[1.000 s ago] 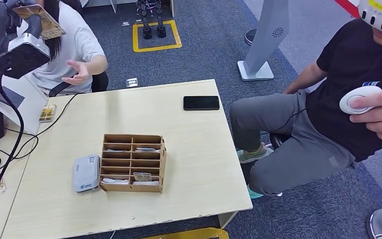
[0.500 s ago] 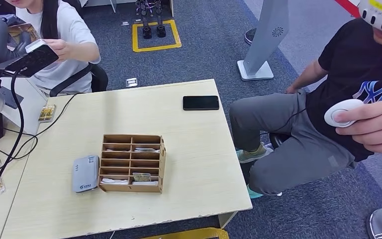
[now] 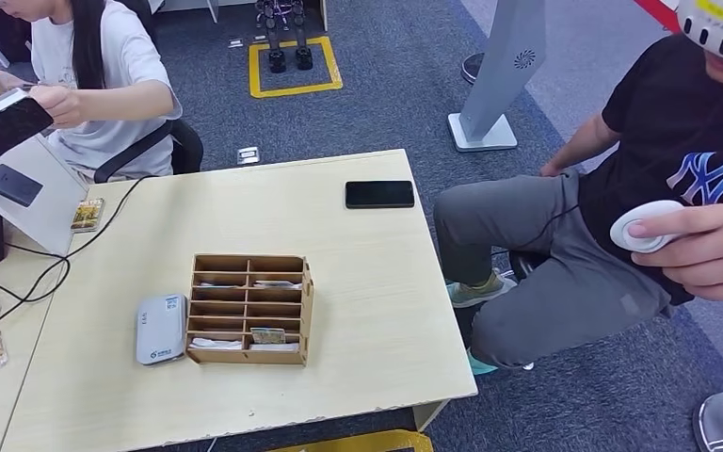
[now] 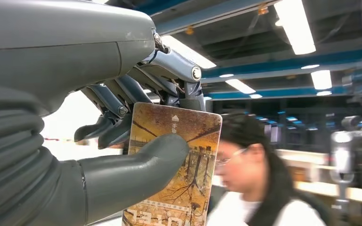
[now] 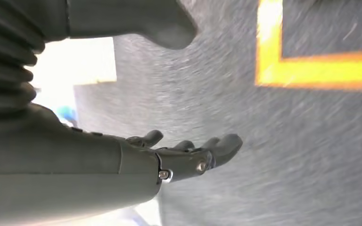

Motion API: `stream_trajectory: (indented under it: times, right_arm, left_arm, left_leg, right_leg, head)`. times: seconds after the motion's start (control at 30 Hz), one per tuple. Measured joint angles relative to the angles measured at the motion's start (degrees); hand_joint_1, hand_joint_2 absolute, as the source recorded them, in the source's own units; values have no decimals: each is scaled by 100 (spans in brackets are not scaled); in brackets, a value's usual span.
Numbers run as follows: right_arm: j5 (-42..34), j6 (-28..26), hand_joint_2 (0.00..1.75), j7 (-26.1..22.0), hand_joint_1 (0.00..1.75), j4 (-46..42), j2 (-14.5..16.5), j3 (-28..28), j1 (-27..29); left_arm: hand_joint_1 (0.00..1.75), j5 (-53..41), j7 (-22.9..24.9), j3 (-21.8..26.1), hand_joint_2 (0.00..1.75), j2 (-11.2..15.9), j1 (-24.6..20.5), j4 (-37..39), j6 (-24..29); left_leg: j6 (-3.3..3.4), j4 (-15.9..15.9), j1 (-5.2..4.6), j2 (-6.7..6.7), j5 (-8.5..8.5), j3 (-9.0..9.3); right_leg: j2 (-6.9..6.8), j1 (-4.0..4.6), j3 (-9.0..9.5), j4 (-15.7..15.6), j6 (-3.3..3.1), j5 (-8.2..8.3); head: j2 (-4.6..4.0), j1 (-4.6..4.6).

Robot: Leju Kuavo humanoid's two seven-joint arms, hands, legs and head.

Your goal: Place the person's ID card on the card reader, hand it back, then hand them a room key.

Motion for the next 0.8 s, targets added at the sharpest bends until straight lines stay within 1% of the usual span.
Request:
stream_trajectory:
  times: [0.1, 0.13, 0.23, 0.27, 0.43, 0.6, 0.7, 0.8]
  right_arm:
    - [9, -36, 175, 63, 0, -20, -91, -93, 20]
    - [8, -35, 175, 57, 0, -22, -103, -113, 19]
    - [4, -29, 175, -6, 0, -24, -119, -143, 20]
    - [0, -28, 175, -35, 0, -24, -121, -150, 20]
    - [-3, -27, 175, -205, 0, -25, -123, -160, 17]
    - [-3, -28, 175, -231, 0, -26, -123, -161, 17]
    - [-1, -34, 175, -247, 0, -26, -125, -163, 16]
    - [-4, -52, 175, -263, 0, -26, -131, -174, 19]
  left_arm:
    - [175, -35, -1, 3, 175, 87, 3, 140, 26]
    - [168, -44, 0, 3, 175, 105, 5, 173, 35]
    - [37, -56, 6, 6, 175, 158, 10, 245, 64]
    - [0, -55, 9, 7, 175, 173, 13, 267, 76]
    - [0, -4, -25, 46, 175, 233, 85, 356, 244]
    - [0, 70, -61, 107, 175, 284, 146, 409, 295]
    - [0, 279, -192, 242, 175, 356, 239, 413, 343]
    - [0, 598, -410, 469, 175, 503, 457, 405, 534]
  left_leg:
    - [-1, 0, 1, 1, -1, -1]
    - [-1, 0, 1, 1, -1, -1]
    - [-1, 0, 1, 1, -1, 0]
    - [-1, 0, 1, 1, -1, 0]
    - [-1, 0, 1, -1, 0, 0]
    - [-1, 0, 0, -2, 0, 0]
    - [-1, -2, 0, 4, -1, 1]
    - [-2, -4, 0, 19, -2, 8]
  right_leg:
    - [1, 0, -1, -1, 0, 0]
    - [0, 0, -1, -1, 0, 0]
    - [0, 0, 0, 0, 0, 0]
    - [0, 0, 0, 0, 0, 1]
    - [-2, 0, 1, 0, 0, 1]
    - [-5, 0, 2, 0, 0, 1]
    - [0, 0, 3, 1, 0, 1]
    - [16, 0, 3, 2, 0, 1]
  head:
    - [0, 1]
    - [0, 1]
    - [0, 0]
    - [0, 0]
    - [0, 2]
    - [0, 1]
    - [0, 2]
    - [0, 2]
